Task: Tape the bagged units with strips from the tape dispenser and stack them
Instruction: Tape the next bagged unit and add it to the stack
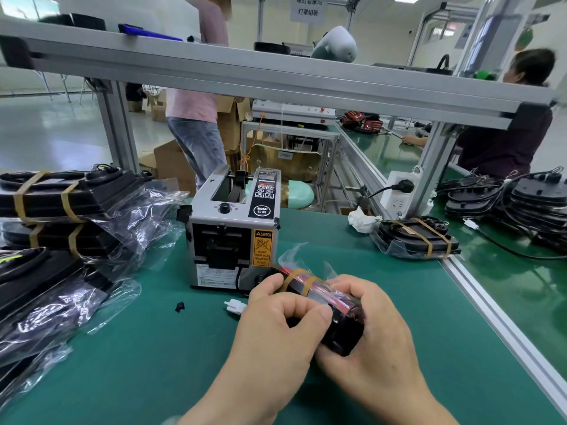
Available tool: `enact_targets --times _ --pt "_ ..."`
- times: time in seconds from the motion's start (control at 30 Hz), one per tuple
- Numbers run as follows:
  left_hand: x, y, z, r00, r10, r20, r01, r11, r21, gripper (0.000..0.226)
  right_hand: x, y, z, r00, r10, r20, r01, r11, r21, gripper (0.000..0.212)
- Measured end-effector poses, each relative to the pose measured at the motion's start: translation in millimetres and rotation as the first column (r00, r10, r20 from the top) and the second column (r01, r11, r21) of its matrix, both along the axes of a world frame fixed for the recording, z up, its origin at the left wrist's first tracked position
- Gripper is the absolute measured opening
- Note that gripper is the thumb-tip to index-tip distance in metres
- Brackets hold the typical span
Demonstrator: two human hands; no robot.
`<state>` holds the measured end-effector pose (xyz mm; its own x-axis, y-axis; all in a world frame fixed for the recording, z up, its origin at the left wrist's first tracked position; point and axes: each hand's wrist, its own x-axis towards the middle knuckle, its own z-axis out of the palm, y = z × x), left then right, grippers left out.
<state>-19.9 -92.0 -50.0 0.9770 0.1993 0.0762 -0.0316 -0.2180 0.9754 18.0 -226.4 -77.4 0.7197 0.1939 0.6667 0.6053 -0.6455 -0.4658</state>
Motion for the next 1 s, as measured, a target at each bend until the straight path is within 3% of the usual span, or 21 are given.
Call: enact_targets --times 1.0 --pt "3.6 -3.6 -5.9 0.999 0.029 0.025 -0.029 0.999 -0.023 0.013 0.6 -0.2 -2.0 1.000 -0.004 -0.027 0.004 1.000 -0.007 0.054"
